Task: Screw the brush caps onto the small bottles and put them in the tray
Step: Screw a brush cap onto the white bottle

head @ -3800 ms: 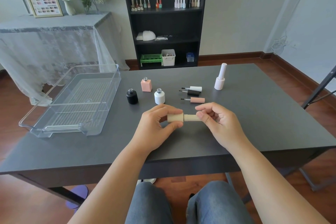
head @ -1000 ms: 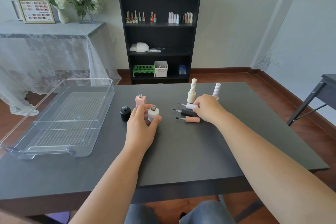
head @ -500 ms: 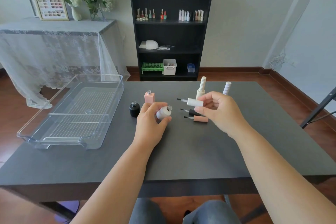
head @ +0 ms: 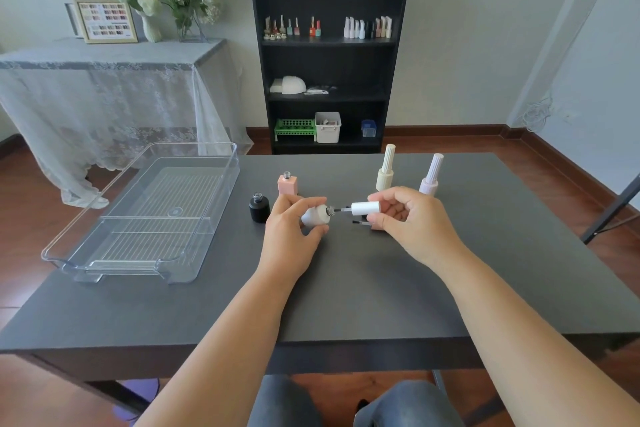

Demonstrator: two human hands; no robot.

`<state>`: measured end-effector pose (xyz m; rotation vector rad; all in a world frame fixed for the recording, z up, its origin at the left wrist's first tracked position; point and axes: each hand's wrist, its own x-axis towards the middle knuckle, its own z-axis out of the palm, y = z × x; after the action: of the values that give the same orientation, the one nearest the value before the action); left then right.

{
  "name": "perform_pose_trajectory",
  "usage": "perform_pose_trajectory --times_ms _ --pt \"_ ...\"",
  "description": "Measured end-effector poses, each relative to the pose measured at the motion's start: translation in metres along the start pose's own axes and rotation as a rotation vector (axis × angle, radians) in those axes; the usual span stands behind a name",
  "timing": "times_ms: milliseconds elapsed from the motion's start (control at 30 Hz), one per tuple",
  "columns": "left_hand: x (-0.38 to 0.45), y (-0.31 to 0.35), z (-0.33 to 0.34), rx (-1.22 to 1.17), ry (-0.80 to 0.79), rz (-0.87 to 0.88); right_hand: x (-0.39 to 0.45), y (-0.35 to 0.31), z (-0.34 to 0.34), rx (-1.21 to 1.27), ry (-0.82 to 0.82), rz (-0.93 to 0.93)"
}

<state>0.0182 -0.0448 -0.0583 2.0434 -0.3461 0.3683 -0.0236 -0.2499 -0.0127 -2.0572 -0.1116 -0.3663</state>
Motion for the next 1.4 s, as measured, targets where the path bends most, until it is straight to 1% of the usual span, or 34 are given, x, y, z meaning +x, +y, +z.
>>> perform_pose_trajectory --times_ms 200,400,567,700,833,967,1100,1200,1400 --pt "-0.002 0.004 0.000 0.026 0.005 0.056 0.001 0.002 0.005 -0.052 -0.010 -0.032" --pt "-0.006 0.010 -0.001 0.044 -0.051 0.163 0.000 -0.003 0.014 -0.172 -0.043 -0.169" --pt "-0.007 0.013 -0.005 -0.083 -0.078 0.162 0.001 -0.001 0.005 -0.198 -0.025 -0.244" --pt "-0.008 0.014 -0.005 -0.187 -0.136 0.141 0.000 0.002 -0.007 -0.135 -0.075 -0.168" --pt "-0.008 0.016 -0.006 -0.184 -0.141 0.197 0.000 0.003 -0.011 -0.180 -0.175 -0.066" --pt "-0.008 0.016 -0.006 -0.178 -0.134 0.231 0.002 0.004 -0.010 -0.227 -0.173 -0.008" --pt "-0.008 0.016 -0.006 -0.168 -0.126 0.226 -0.002 0.002 -0.008 -0.138 -0.108 -0.089" --pt "-0.008 0.016 -0.007 -0.155 -0.124 0.222 -0.007 0.004 -0.003 -0.049 -0.116 -0.161" --pt "-0.008 0.015 -0.007 -0.134 -0.110 0.242 -0.007 0.002 0.006 -0.068 -0.053 -0.165"
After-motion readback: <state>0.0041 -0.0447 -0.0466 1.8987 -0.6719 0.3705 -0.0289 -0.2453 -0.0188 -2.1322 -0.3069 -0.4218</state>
